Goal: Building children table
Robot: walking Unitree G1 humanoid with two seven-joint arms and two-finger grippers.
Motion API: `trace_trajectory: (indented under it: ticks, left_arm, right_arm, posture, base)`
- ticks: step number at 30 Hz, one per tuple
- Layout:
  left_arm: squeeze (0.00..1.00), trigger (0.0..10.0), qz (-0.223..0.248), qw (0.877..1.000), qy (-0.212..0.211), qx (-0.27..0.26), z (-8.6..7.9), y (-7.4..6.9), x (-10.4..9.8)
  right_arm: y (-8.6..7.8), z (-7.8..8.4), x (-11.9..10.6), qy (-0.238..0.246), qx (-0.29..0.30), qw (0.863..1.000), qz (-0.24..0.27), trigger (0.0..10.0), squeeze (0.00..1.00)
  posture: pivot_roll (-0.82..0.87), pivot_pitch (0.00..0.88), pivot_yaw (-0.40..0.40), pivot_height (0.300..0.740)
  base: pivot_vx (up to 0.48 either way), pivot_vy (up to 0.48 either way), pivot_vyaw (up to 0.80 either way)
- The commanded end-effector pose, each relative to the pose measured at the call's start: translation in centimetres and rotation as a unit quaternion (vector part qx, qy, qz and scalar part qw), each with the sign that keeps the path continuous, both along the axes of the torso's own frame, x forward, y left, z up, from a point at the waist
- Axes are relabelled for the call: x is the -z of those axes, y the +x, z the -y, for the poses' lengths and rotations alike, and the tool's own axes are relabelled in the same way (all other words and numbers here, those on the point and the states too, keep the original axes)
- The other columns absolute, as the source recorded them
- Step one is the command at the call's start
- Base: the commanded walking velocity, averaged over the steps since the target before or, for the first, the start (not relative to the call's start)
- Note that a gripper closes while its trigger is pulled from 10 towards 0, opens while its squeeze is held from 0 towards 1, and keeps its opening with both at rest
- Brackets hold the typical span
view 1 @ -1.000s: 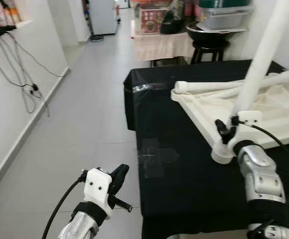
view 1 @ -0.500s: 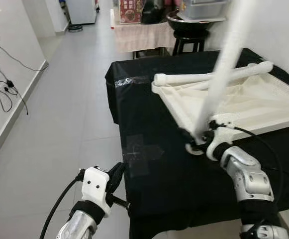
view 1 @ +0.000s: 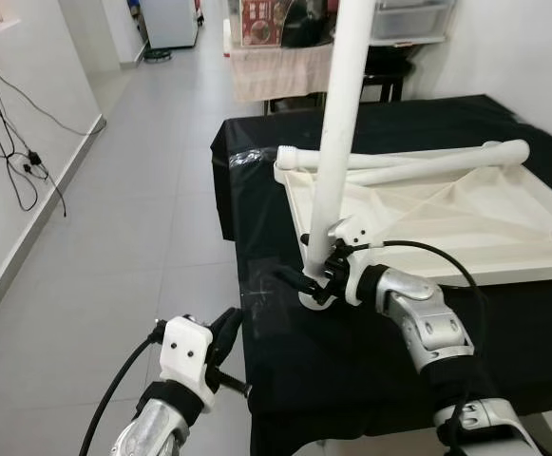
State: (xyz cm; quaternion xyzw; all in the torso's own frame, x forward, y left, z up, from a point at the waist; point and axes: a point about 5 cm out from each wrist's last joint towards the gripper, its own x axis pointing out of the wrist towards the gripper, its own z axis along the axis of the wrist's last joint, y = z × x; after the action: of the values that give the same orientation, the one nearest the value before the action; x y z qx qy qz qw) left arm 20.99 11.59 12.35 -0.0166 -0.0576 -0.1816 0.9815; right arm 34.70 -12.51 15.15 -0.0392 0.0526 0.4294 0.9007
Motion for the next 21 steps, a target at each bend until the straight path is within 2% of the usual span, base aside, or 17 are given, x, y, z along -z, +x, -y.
trace_trajectory:
  ticks: [1, 9, 11, 12, 13, 14, 15, 16, 18, 19, 20, 21]
  left_arm:
    - [0.0, 10.0, -0.015, 1.0, 0.002, -0.003, -0.1, -0.1, 0.5]
    - [0.0, 10.0, -0.015, 1.0, 0.002, -0.004, -0.1, -0.1, 0.5]
    - [0.0, 10.0, -0.015, 1.0, 0.001, -0.004, -0.2, -0.2, 0.5]
    - [0.0, 10.0, -0.015, 1.0, 0.001, -0.003, -0.2, -0.3, 0.5]
    - [0.0, 10.0, -0.016, 1.0, 0.0, -0.002, -0.2, -0.4, 0.5]
    - [0.0, 10.0, -0.016, 1.0, 0.0, -0.002, -0.2, -0.4, 0.5]
    - [0.0, 10.0, -0.017, 1.0, 0.001, -0.001, -0.3, -0.5, 0.5]
    - [0.0, 10.0, -0.018, 1.0, 0.0, 0.001, -0.4, -0.6, 0.5]
    - [0.0, 10.0, -0.018, 1.0, 0.0, 0.001, -0.4, -0.6, 0.5]
    - [0.0, 10.0, -0.02, 1.0, -0.001, 0.002, -0.5, -0.6, 0.5]
    - [0.0, 10.0, -0.02, 1.0, -0.001, 0.002, -0.5, -0.6, 0.5]
    - [0.0, 10.0, -0.022, 1.0, -0.003, 0.005, -0.5, -0.6, 0.5]
  right_arm:
    - [0.1, -1.6, 0.0, 0.009, -0.042, 0.999, -0.001, 0.0, 0.0]
    - [0.1, -1.3, 0.2, 0.024, -0.048, 0.998, -0.014, 0.0, 0.0]
    - [-0.8, -0.5, 1.0, 0.032, -0.041, 0.998, -0.027, 0.0, 0.0]
    - [-0.7, 0.6, 1.7, 0.005, 0.048, 0.998, -0.032, 0.0, 0.0]
    - [-0.2, 2.2, 2.3, -0.031, 0.17, 0.984, -0.033, 0.0, 0.0]
    - [-0.2, 2.2, 2.3, -0.031, 0.17, 0.984, -0.033, 0.0, 0.0]
    - [-0.8, 5.8, 3.2, -0.048, 0.341, 0.937, -0.057, 0.0, 0.0]
    - [-2.3, 8.1, 3.6, -0.079, 0.416, 0.904, -0.053, 0.0, 0.0]
    - [-2.3, 8.1, 3.6, -0.079, 0.416, 0.904, -0.053, 0.0, 0.0]
    - [-3.4, 9.1, 3.9, -0.084, 0.437, 0.893, -0.067, 0.0, 0.0]
    - [-3.4, 9.1, 3.9, -0.084, 0.437, 0.893, -0.067, 0.0, 0.0]
    - [-4.1, 9.5, 3.8, -0.088, 0.434, 0.894, -0.069, 0.0, 0.0]
  posture:
    - [0.03, 0.035, 0.0, 0.74]
    - [0.03, 0.036, -0.002, 0.74]
    - [0.02, 0.046, 0.005, 0.74]
    - [0.02, 0.051, 0.007, 0.74]
    - [0.02, 0.051, 0.007, 0.74]
    - [0.02, 0.051, 0.007, 0.74]
    - [0.01, 0.061, 0.002, 0.74]
    - [0.02, 0.065, 0.007, 0.74]
    - [0.02, 0.065, 0.007, 0.74]
    - [0.01, 0.066, 0.014, 0.74]
    - [0.01, 0.066, 0.014, 0.74]
    - [-0.01, 0.063, 0.015, 0.74]
  base:
    - [0.0, 0.0, 0.0]
    - [0.0, 0.0, 0.0]
    - [0.0, 0.0, 0.0]
    - [0.0, 0.0, 0.0]
    - [0.0, 0.0, 0.0]
    - [0.0, 0.0, 0.0]
    - [0.0, 0.0, 0.0]
    - [0.0, 0.0, 0.0]
    - [0.0, 0.0, 0.0]
    - [0.0, 0.0, 0.0]
    - [0.0, 0.0, 0.0]
    - [0.0, 0.0, 0.0]
